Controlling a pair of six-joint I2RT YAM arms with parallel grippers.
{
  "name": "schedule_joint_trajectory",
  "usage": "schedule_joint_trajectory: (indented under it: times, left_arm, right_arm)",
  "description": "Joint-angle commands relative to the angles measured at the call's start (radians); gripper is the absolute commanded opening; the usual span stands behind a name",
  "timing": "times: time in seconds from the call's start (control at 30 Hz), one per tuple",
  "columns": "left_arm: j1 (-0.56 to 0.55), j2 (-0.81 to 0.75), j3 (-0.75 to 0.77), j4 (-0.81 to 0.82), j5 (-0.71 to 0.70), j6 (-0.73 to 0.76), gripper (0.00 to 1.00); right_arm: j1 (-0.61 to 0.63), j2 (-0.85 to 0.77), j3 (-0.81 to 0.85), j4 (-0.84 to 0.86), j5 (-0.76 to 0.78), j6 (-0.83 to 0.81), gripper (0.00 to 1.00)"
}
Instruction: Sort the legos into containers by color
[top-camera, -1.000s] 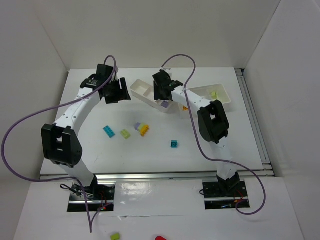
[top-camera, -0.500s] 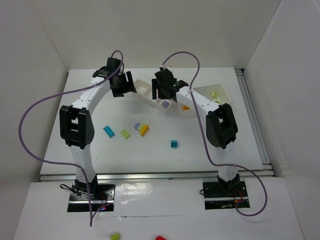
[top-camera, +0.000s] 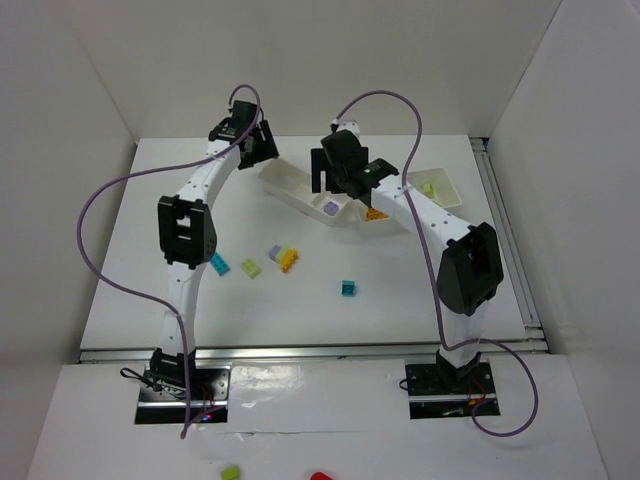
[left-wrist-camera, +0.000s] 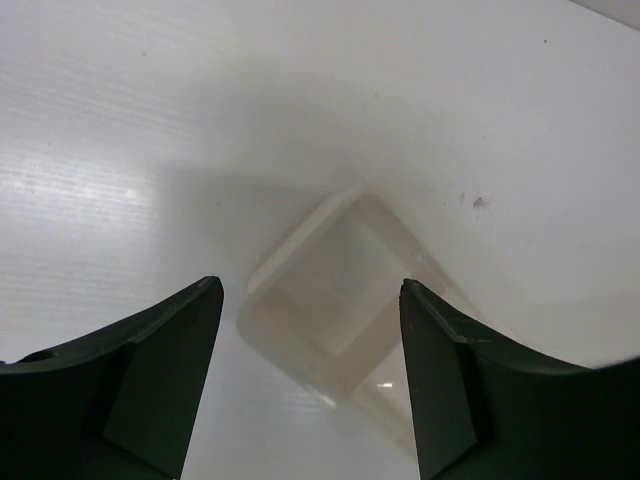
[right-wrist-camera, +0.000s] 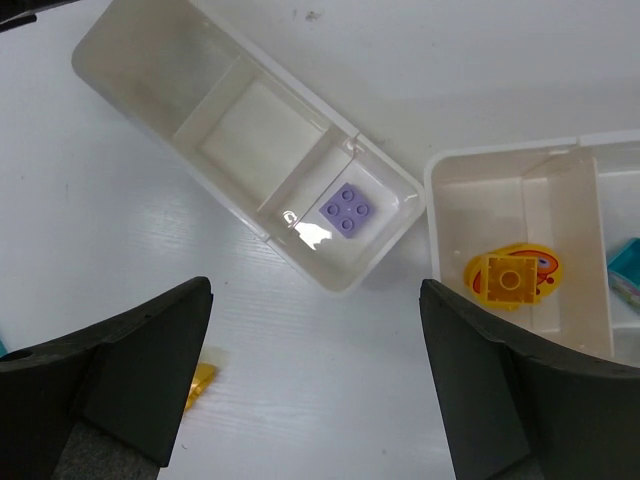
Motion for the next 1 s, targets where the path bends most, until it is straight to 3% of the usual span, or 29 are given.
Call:
schedule_joint_trajectory:
  times: [0.0, 0.1, 0.37, 0.63, 0.83, 0.97]
  left_arm:
    - [-0.004, 0.085, 0.099, -0.017, -0.028, 0.025, 0.81]
    - [-0.004, 0.096, 0.055, -0.017, -0.028, 0.036, 0.8]
    - [0.015, -0.067, -0.229, 0.018, -0.143, 0.067, 0.76]
    - [0.117, -0.298, -0.517, 0.027, -0.213, 0.076, 0.76]
    - [0.194, -0.381, -0.606, 0.027, -0.197, 0.085, 0.76]
    - [0.233, -0.414, -0.631, 0.027, -0.188, 0.085, 0.75]
  right_arm:
    - [-0.007, -0.039, -0.01, -0.042, 0.014, -0.001, 0.92]
    - [-0.007, -0.039, -0.01, -0.051, 0.014, 0.01, 0.92]
    - [0.011, 0.007, 0.034, -0.062, 0.005, 0.01, 0.92]
    - [0.075, 0.072, 0.063, -0.083, -0.169, -0.056, 0.92]
    - [0.2, 0.183, 0.115, -0.12, -0.277, -0.148, 0.95]
    - [0.255, 0.268, 0.154, -0.149, -0.245, -0.148, 0.95]
